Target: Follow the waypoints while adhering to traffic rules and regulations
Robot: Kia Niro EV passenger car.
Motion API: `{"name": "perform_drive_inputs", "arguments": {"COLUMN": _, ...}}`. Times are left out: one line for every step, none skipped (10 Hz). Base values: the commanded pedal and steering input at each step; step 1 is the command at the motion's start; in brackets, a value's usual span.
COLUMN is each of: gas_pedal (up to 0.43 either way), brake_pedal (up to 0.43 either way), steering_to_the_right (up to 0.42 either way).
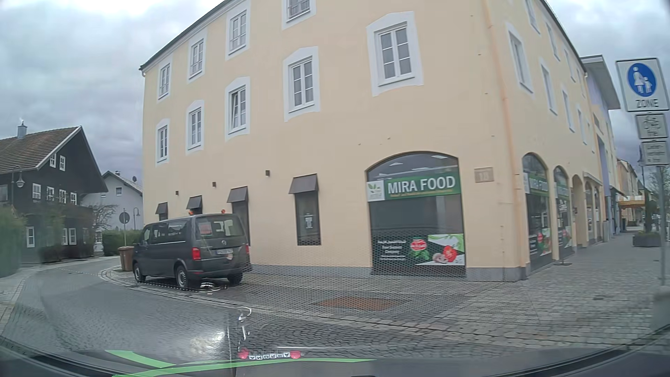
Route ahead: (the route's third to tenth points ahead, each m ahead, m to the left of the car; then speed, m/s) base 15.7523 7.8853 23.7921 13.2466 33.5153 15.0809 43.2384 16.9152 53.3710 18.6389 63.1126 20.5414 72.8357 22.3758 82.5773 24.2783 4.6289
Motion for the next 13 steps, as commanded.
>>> {"name": "perform_drive_inputs", "arguments": {"gas_pedal": 0.11, "brake_pedal": 0.0, "steering_to_the_right": -0.463}}
{"name": "perform_drive_inputs", "arguments": {"gas_pedal": 0.118, "brake_pedal": 0.0, "steering_to_the_right": -0.463}}
{"name": "perform_drive_inputs", "arguments": {"gas_pedal": 0.118, "brake_pedal": 0.0, "steering_to_the_right": -0.463}}
{"name": "perform_drive_inputs", "arguments": {"gas_pedal": 0.118, "brake_pedal": 0.0, "steering_to_the_right": -0.46}}
{"name": "perform_drive_inputs", "arguments": {"gas_pedal": 0.13, "brake_pedal": 0.0, "steering_to_the_right": -0.455}}
{"name": "perform_drive_inputs", "arguments": {"gas_pedal": 0.13, "brake_pedal": 0.0, "steering_to_the_right": -0.448}}
{"name": "perform_drive_inputs", "arguments": {"gas_pedal": 0.13, "brake_pedal": 0.0, "steering_to_the_right": -0.436}}
{"name": "perform_drive_inputs", "arguments": {"gas_pedal": 0.13, "brake_pedal": 0.0, "steering_to_the_right": -0.418}}
{"name": "perform_drive_inputs", "arguments": {"gas_pedal": 0.138, "brake_pedal": 0.0, "steering_to_the_right": -0.398}}
{"name": "perform_drive_inputs", "arguments": {"gas_pedal": 0.138, "brake_pedal": 0.0, "steering_to_the_right": -0.369}}
{"name": "perform_drive_inputs", "arguments": {"gas_pedal": 0.138, "brake_pedal": 0.0, "steering_to_the_right": -0.334}}
{"name": "perform_drive_inputs", "arguments": {"gas_pedal": 0.138, "brake_pedal": 0.0, "steering_to_the_right": -0.291}}
{"name": "perform_drive_inputs", "arguments": {"gas_pedal": 0.138, "brake_pedal": 0.0, "steering_to_the_right": -0.261}}
